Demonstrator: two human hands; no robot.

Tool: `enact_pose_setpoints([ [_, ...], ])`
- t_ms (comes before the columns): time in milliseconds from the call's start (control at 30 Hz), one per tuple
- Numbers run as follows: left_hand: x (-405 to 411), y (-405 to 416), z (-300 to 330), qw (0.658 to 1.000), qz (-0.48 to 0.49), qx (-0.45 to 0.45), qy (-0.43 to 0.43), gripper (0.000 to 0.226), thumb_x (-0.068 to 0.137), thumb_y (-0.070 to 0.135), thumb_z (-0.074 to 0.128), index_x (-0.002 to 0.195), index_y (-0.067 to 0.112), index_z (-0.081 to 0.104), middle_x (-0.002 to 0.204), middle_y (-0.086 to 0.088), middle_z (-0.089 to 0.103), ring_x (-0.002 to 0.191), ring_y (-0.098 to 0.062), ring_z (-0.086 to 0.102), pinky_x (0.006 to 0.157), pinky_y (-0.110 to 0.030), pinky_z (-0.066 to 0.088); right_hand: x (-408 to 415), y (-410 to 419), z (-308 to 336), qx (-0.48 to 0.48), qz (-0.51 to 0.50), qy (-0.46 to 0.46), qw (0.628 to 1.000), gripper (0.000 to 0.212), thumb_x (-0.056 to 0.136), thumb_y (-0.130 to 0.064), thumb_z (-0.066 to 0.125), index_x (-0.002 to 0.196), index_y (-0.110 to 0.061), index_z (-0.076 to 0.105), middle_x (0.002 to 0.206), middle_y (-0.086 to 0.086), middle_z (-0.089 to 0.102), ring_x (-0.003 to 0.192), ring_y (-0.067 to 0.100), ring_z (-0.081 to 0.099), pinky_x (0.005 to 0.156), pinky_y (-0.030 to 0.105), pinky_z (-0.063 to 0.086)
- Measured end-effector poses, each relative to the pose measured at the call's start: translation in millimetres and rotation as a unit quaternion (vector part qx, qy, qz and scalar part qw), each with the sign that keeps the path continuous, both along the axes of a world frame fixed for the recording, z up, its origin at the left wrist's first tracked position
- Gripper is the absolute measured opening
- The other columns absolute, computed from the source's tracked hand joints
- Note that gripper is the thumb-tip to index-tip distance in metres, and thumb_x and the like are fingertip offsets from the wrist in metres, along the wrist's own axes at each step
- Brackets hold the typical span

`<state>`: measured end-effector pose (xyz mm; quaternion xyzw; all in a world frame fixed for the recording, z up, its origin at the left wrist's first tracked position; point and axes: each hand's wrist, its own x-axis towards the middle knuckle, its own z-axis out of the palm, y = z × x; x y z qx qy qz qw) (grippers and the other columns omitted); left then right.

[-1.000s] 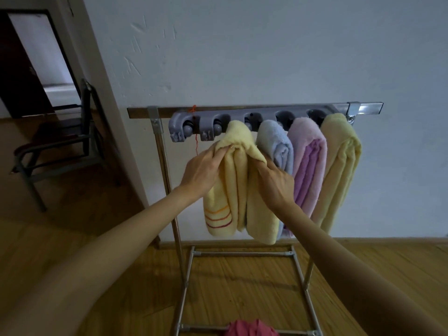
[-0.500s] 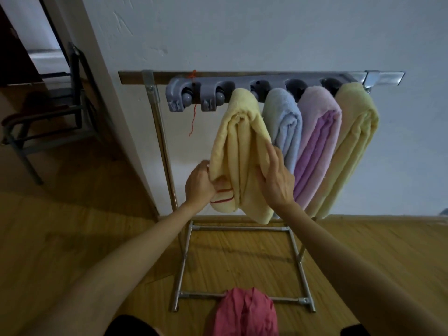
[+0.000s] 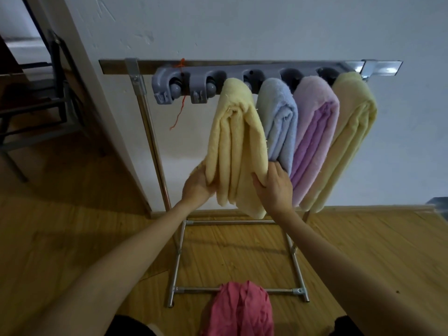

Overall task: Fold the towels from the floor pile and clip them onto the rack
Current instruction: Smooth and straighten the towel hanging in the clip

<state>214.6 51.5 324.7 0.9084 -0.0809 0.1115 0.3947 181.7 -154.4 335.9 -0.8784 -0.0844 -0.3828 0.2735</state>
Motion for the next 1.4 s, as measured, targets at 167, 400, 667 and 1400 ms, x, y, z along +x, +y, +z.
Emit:
enact_pose_setpoints([
  [167,-10.2,-14.9,-8.3,0.994,-0.058,-0.041,0.084,0.025,0.082,0.019,0.07,0.101,0.018,0.055,0.091,0.006,0.058,0.087,-0.013,0.059,0.07,-0.021,0.048,-0.2,-3.3,-7.3,0.005,-0.009,0.057,0.998,0.025,0.087,-0.027,0.066,0.096,-0.005,0.06,0.09,0.008,0.064,0.081,0.025,0.061,0.061,0.039,0.051],
  [400,-20.1,-40.4,4.1,0.993,0.006,-0.095,0.066,0.038,0.079,0.049,0.069,0.104,0.022,0.06,0.091,0.009,0.063,0.084,-0.01,0.063,0.076,-0.027,0.054,-4.0,-9.4,-15.2,0.011,-0.015,0.085,0.996,0.014,0.091,-0.015,0.056,0.1,-0.004,0.058,0.088,0.008,0.067,0.075,0.028,0.062,0.054,0.04,0.05],
  [667,-14.1,-54.1,9.7,0.997,0.077,0.012,-0.013,0.041,0.082,0.051,0.061,0.089,0.011,0.061,0.07,0.002,0.065,0.063,-0.018,0.064,0.057,-0.03,0.054,-9.4,-14.7,-21.1,0.01,0.034,0.094,0.995,0.008,0.089,-0.009,0.059,0.095,-0.005,0.06,0.086,0.007,0.067,0.074,0.024,0.063,0.056,0.029,0.042],
  [1400,-13.0,21.4,27.5,0.962,0.129,0.234,-0.052,0.022,0.087,0.014,0.062,0.104,0.001,0.056,0.087,-0.013,0.066,0.075,-0.03,0.066,0.061,-0.034,0.053,12.1,59.6,-27.5,0.04,0.019,0.204,0.978,0.016,0.09,-0.003,0.048,0.089,-0.001,0.064,0.084,0.014,0.068,0.077,0.031,0.064,0.06,0.036,0.05],
])
